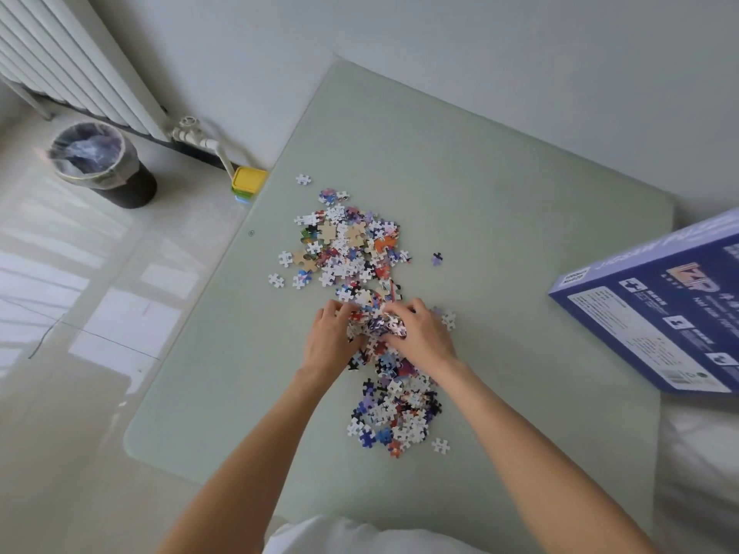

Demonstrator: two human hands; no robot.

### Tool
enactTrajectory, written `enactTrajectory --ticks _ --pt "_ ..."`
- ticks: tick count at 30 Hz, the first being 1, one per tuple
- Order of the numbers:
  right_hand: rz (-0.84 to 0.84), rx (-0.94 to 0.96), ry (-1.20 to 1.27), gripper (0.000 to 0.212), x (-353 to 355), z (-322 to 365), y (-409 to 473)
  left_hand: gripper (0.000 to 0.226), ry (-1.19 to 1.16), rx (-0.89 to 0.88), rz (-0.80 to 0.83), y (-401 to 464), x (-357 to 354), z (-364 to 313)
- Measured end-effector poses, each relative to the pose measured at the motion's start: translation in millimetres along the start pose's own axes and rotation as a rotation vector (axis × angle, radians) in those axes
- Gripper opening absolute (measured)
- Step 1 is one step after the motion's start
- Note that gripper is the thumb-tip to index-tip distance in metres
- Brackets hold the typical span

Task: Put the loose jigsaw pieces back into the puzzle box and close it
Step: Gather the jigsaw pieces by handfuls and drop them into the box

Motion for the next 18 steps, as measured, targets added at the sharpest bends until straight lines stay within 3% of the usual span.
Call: enactTrajectory --ticks 6,18 --pt "-0.07 -0.022 0.064 0.033 7.6 -5.1 -7.5 0.032 0.026 -0.079 -0.069 0.0 5.8 -6.9" --pt "-0.21 -0.054 0.183 0.026 21.4 -18.9 -20.6 0.024 0.035 -0.113 -0.15 2.7 25.3 -10.0"
Point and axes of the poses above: each hand's wrist, its own y-axis towards the middle knuckle, its own x-axis out of the back of the hand, z = x × y, the point moved 4 cm from there along y, towards the middle knuckle, and after that the axes turned 1 degree about x, right-handed, at the moved point
